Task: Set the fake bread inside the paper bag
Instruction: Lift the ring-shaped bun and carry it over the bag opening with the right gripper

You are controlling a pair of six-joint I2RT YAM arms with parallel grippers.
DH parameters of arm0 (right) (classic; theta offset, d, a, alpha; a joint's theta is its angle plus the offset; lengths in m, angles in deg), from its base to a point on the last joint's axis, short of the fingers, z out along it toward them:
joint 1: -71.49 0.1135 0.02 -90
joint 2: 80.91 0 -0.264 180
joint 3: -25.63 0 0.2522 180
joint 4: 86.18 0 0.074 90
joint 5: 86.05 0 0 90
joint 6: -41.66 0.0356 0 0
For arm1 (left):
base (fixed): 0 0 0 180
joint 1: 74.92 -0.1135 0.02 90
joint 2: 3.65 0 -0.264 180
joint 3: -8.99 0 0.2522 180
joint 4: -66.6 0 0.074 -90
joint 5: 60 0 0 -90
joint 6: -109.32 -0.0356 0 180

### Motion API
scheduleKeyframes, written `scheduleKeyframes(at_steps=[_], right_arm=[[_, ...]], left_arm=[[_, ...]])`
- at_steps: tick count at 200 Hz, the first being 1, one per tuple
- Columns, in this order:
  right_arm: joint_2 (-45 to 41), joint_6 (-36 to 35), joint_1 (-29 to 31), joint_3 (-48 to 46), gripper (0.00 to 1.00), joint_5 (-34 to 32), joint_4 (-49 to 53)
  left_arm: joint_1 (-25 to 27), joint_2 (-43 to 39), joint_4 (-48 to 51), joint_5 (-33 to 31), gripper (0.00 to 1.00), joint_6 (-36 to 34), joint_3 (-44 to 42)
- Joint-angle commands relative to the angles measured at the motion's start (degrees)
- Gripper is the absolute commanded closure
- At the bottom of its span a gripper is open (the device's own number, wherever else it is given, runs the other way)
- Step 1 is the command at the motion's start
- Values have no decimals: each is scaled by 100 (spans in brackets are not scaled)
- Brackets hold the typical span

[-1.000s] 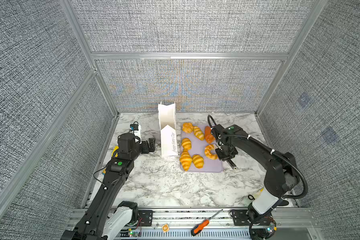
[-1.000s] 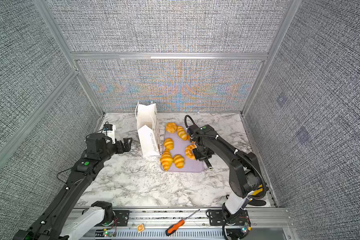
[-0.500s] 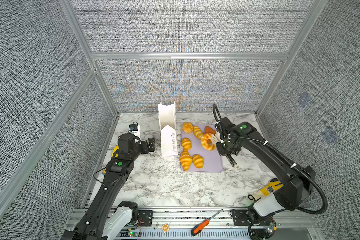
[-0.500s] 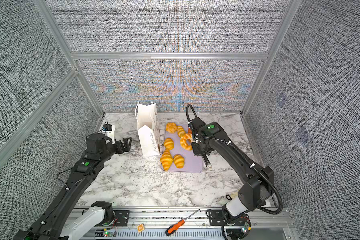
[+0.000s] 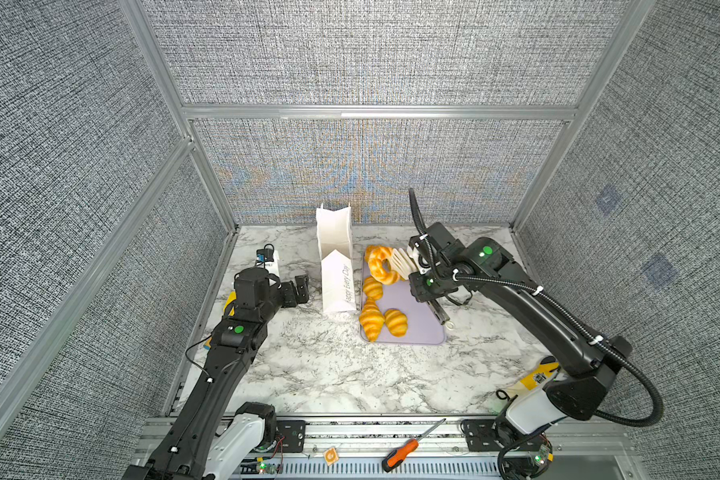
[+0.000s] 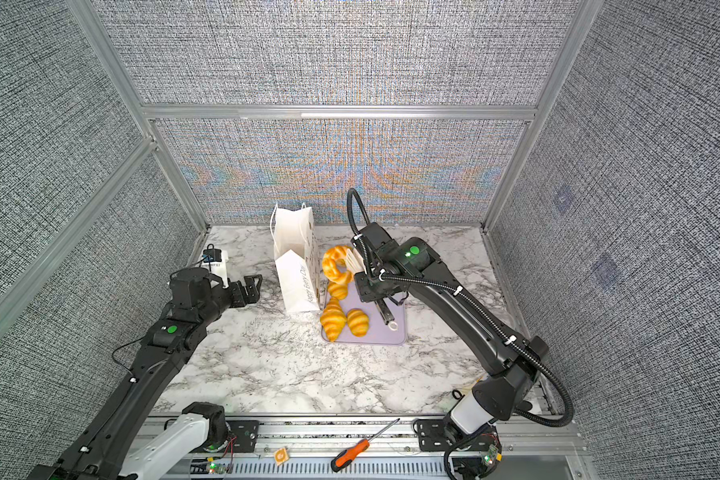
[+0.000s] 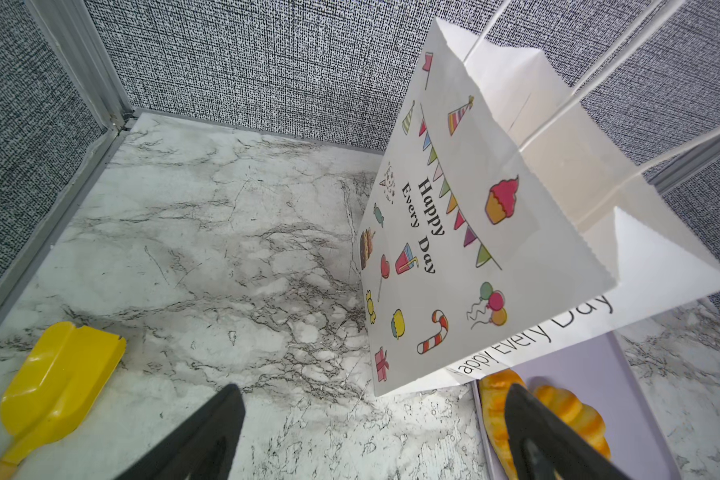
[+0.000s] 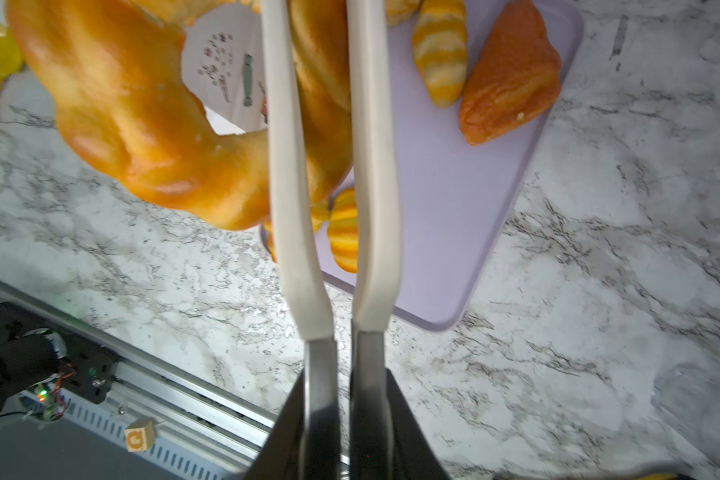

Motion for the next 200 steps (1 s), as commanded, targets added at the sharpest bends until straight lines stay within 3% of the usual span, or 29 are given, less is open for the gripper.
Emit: scheduleKeyframes(at_steps=[1, 94, 200], right_arm=[[93, 156, 180, 272, 74, 102, -301], [617, 190, 919, 1327, 74, 325, -974], [1435, -372, 827, 2246, 74, 334, -1503]], left_arm=[[-12, -40, -38, -68, 1, 6, -24], [-13, -94, 1, -52, 1, -4, -80], [-18, -172, -14, 2, 1, -8, -137]])
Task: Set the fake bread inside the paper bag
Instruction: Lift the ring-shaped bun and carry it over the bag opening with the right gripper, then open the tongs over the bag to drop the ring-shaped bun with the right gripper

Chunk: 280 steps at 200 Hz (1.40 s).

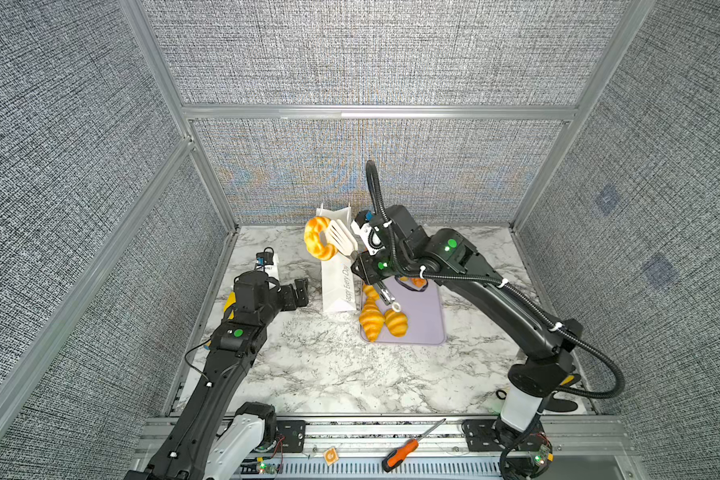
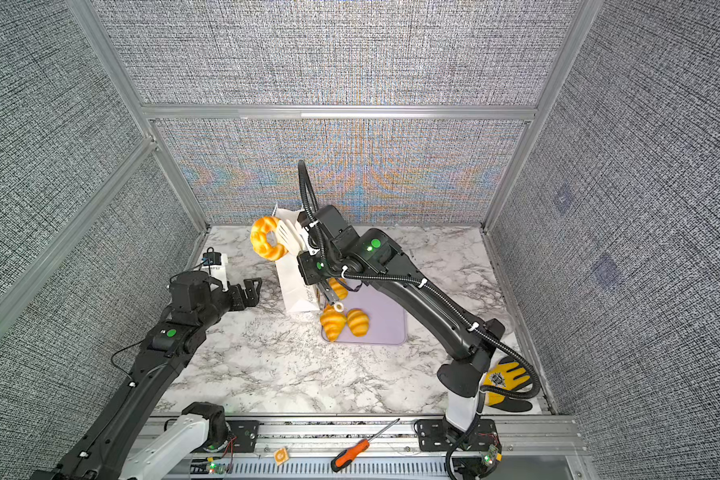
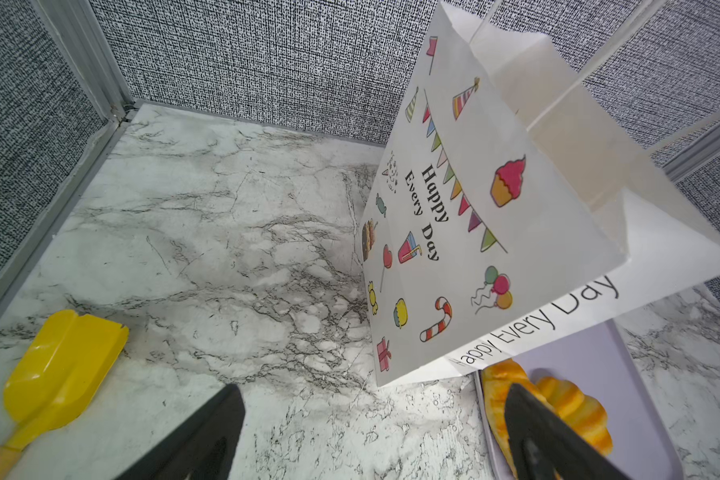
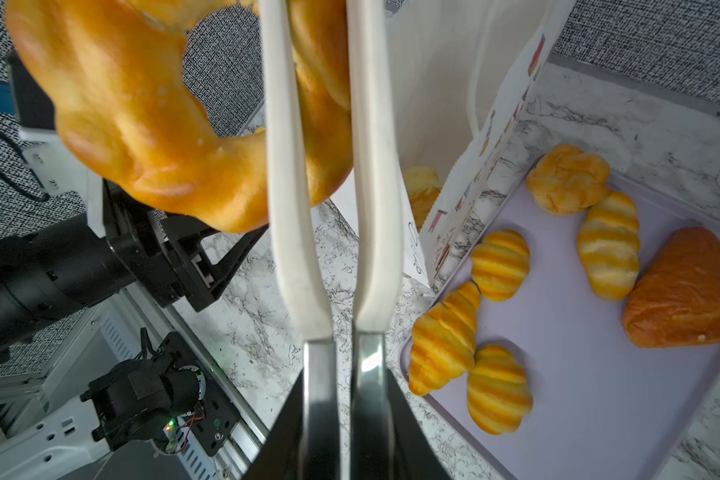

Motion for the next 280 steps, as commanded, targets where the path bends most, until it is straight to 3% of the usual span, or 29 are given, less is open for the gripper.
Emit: scheduleKeyframes(at_steps=[1, 91, 207, 280], right_arm=[[56, -272, -103, 67, 74, -106, -328], [231, -603, -446, -118, 73, -90, -643], [371, -583, -572, -218, 73, -935, -619], [818, -645, -539, 341, 73, -1423, -178]], left_arm=[[-15, -35, -85, -11, 1, -8, -6], [-13, -64, -53, -54, 1, -19, -15], [-12, -29, -110, -36, 1, -15, -23], [-15, -18, -119, -54, 1, -26, -56]])
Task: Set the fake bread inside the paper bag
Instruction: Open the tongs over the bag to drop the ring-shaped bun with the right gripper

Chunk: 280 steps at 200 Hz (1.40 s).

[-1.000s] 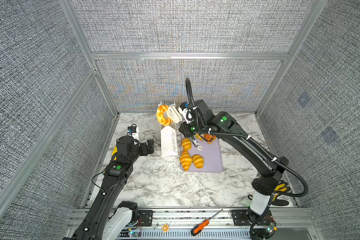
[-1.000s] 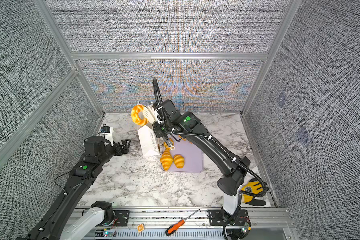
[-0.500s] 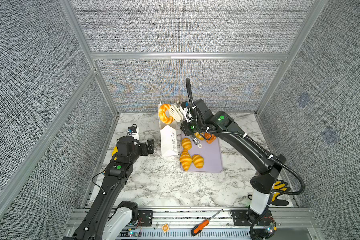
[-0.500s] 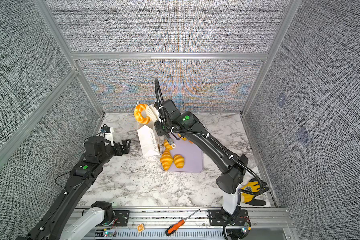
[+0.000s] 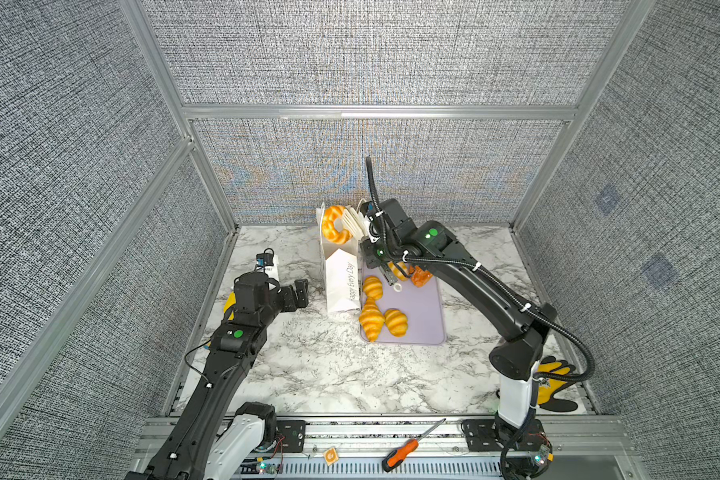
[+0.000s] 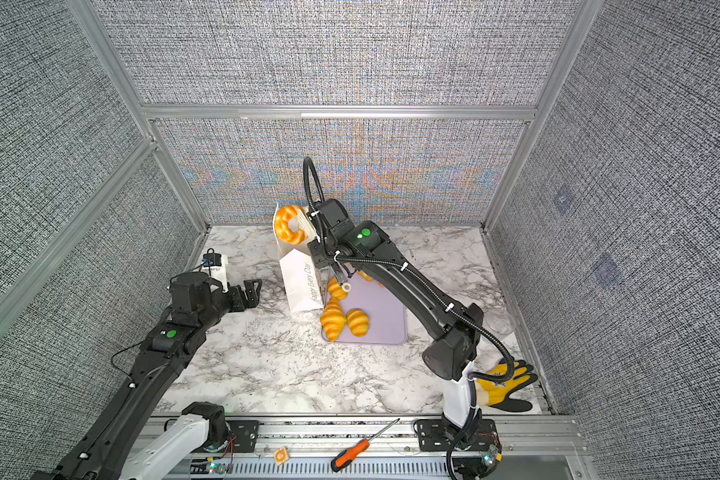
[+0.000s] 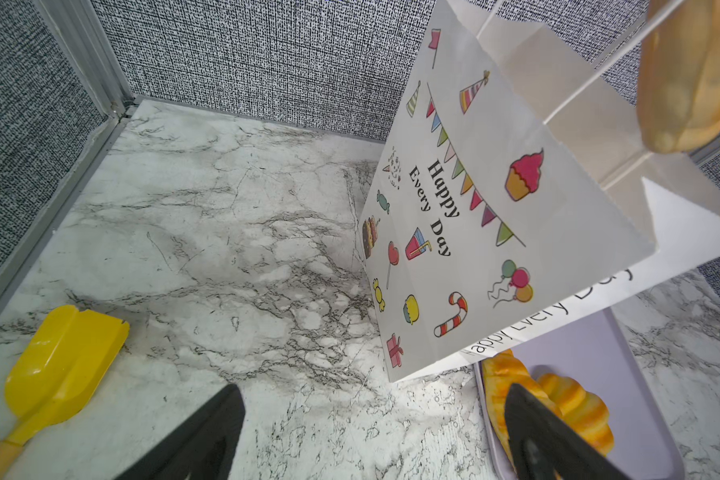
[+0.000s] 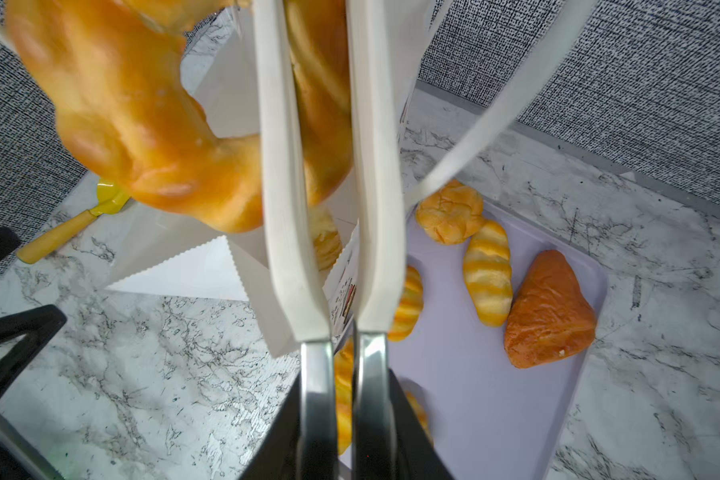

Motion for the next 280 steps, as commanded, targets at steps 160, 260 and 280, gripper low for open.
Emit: scheduleKeyframes(at_steps=[160, 260, 280], right_arm=[[681, -319, 339, 1003, 62, -1331, 1003], [606, -365, 409, 1416, 50, -1312, 1220], [592, -394, 418, 1540, 50, -1189, 1317]], left_arm=[[-8, 68, -178, -16, 1, -43, 10], [-14, 112, -216, 91, 1, 12, 29], [-15, 105, -198, 77, 1, 12, 34]])
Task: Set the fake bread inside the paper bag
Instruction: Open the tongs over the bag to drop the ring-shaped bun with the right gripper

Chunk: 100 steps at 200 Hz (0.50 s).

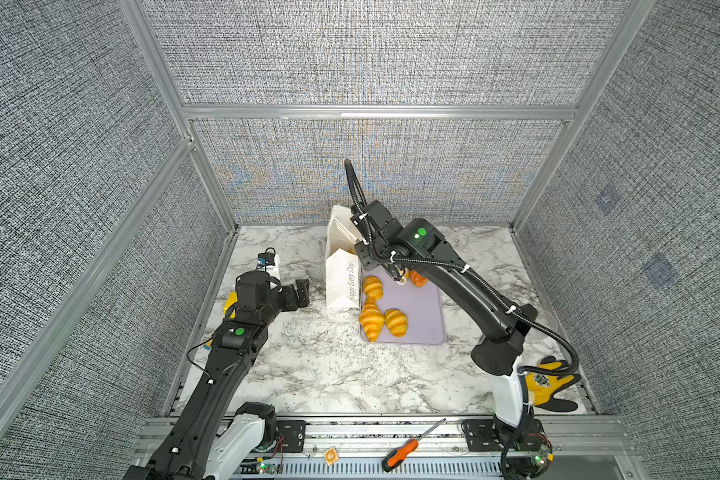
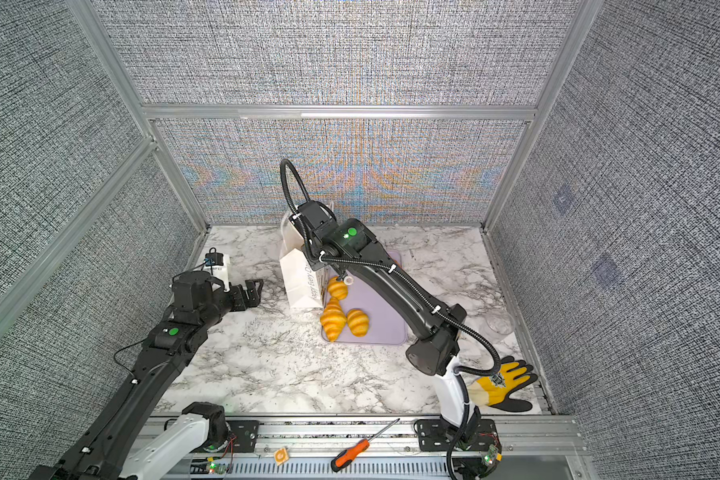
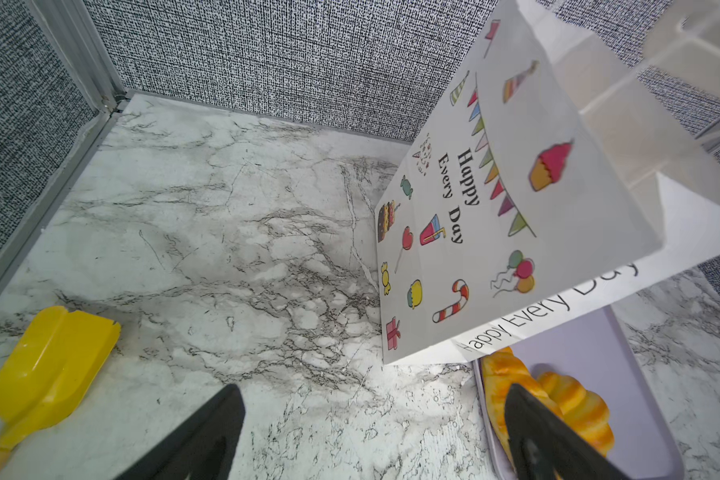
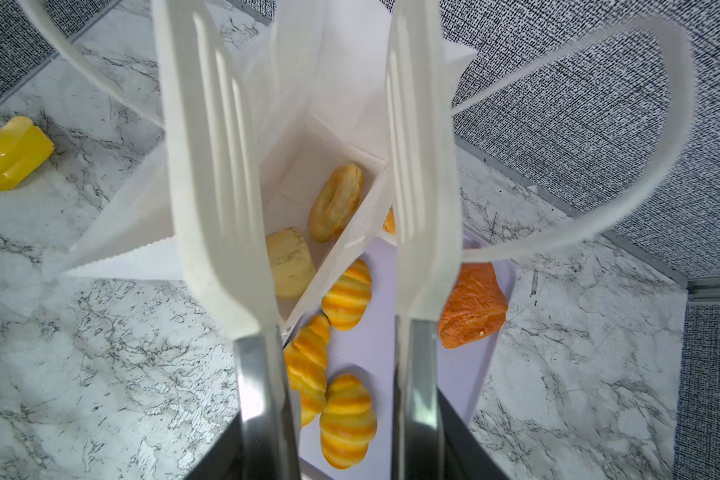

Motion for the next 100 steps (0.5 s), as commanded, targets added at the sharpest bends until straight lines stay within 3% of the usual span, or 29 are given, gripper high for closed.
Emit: scheduleKeyframes(at_steps=[1, 100], right_arm=[[-46, -51, 20, 140, 50, 48, 144], [-557, -88, 61, 8, 48, 825, 184]], left_arm=[[-16, -17, -120, 23, 1, 9, 38], [-12, 13, -181, 69, 1, 56, 74]])
